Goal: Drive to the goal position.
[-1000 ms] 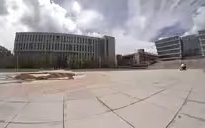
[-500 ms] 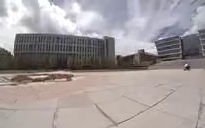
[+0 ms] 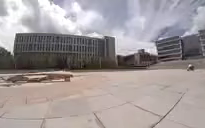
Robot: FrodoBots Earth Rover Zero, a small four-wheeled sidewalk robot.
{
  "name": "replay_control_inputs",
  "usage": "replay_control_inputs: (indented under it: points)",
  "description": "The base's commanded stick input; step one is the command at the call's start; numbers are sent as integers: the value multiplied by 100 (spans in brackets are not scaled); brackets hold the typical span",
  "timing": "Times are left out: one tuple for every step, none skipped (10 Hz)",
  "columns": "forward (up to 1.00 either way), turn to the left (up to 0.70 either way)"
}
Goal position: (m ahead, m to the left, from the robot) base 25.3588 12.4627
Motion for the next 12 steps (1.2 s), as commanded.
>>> replay_control_inputs:
  points:
    - [70,12]
    - [70,0]
    - [70,4]
    - [70,1]
    - [70,0]
    - [70,0]
    - [70,4]
    - [70,1]
    - [70,6]
    - [70,2]
    - [70,0]
    - [70,0]
